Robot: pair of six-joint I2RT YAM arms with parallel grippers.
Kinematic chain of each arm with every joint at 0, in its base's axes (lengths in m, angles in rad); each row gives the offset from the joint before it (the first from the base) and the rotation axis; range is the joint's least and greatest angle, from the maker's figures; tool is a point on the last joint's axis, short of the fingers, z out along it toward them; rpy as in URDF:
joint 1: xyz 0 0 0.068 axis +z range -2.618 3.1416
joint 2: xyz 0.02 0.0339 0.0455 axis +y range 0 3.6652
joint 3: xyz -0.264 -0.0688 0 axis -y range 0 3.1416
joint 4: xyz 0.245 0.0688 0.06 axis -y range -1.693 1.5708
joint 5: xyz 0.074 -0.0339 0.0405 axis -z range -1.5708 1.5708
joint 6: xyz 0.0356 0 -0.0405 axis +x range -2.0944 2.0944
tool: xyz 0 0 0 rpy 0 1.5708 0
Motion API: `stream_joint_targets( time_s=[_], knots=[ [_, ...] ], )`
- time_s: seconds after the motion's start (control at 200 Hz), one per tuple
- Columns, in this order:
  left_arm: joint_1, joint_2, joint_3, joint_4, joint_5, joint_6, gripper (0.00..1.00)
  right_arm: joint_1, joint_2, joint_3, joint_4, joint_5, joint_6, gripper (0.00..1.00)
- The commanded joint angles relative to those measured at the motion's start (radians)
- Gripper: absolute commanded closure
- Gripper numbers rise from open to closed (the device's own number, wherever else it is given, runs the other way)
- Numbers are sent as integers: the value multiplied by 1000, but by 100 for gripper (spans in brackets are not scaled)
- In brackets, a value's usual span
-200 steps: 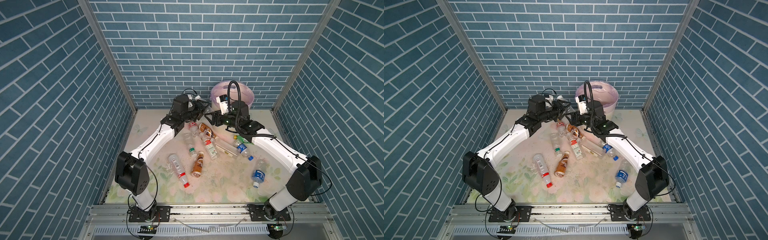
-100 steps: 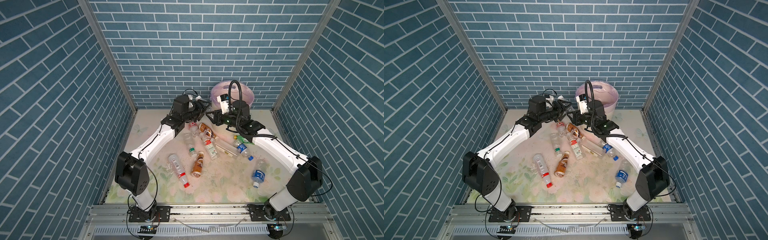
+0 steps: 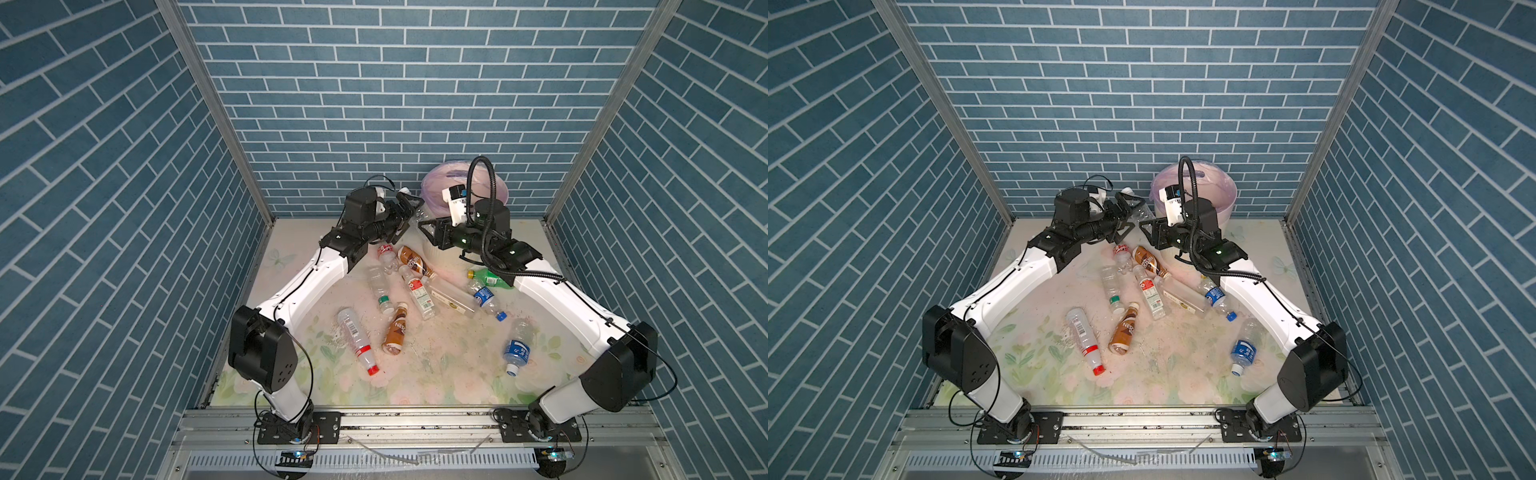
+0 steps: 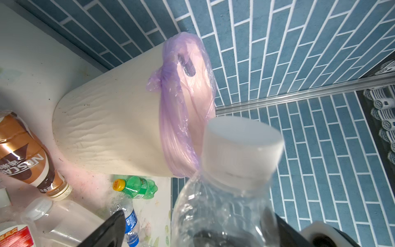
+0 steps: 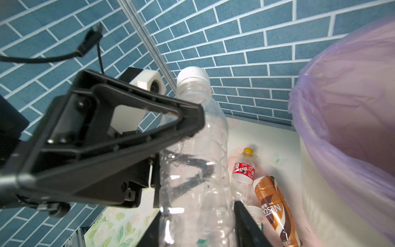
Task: Throw the plastic bottles in the bin
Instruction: 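Carry the clear bottle over the bin with the right gripper while the left gripper opens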
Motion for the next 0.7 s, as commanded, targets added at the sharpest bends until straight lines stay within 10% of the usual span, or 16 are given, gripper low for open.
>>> stream_joint_targets(
  time_s=[0.0, 0.695],
  knots=[
    [6, -22, 85, -38, 0, 47, 1, -44, -61, 23, -18, 16, 13, 71],
    [-108, 96, 457, -273, 20, 352, 1, -508, -149, 445, -260, 201, -108, 71]
  ],
)
